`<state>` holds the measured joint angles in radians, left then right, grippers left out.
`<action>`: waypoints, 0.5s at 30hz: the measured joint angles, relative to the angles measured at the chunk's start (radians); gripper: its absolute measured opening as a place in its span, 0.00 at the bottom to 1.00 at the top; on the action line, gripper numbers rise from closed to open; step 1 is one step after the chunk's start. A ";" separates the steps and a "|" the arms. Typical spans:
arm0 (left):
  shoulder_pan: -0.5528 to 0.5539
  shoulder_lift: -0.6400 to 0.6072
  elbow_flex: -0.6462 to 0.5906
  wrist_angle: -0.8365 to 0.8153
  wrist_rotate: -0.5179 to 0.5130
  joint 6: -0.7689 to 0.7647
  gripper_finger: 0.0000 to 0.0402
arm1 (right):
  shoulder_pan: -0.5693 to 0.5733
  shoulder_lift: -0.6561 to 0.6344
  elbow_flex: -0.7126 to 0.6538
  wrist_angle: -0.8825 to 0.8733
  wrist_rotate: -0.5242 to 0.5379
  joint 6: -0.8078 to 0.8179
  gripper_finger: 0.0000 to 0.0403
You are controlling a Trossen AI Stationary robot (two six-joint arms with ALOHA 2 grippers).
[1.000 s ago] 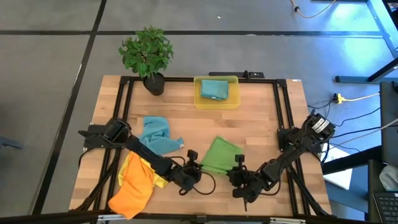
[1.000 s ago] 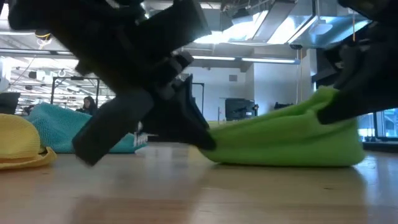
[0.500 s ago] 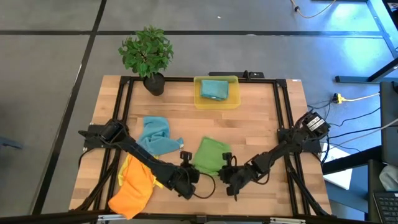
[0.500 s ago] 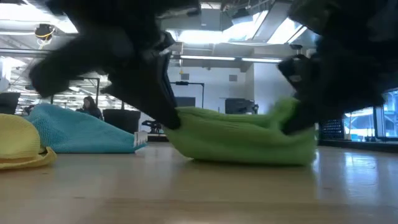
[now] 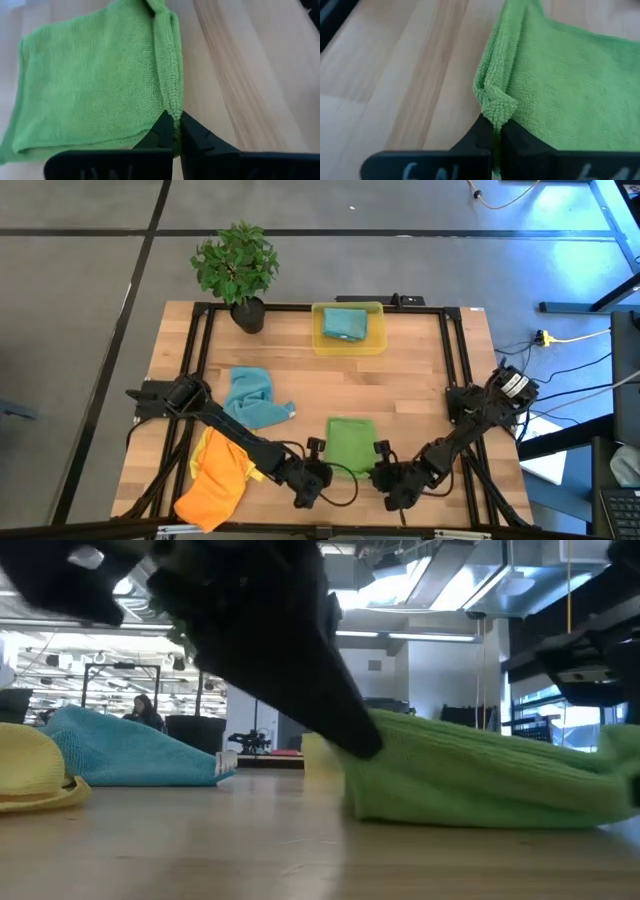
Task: Fold microfiber towels
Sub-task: Fold the green microfiber towel
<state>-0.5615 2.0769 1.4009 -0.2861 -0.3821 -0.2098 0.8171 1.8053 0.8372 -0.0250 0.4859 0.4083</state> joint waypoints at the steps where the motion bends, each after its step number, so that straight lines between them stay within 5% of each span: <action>1: 0.003 0.000 0.012 -0.010 0.017 -0.016 0.00 | 0.007 -0.001 0.001 0.003 -0.019 -0.015 0.01; 10: 0.007 0.000 0.092 -0.025 0.122 0.084 0.00 | 0.059 -0.004 -0.009 0.024 0.015 -0.073 0.01; 15: 0.098 0.000 0.036 -0.030 0.224 0.090 0.00 | 0.029 -0.004 -0.128 0.207 0.014 -0.072 0.01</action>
<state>-0.4635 2.0773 1.4374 -0.3156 -0.1585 -0.1193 0.8463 1.8016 0.7091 0.1820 0.5003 0.3358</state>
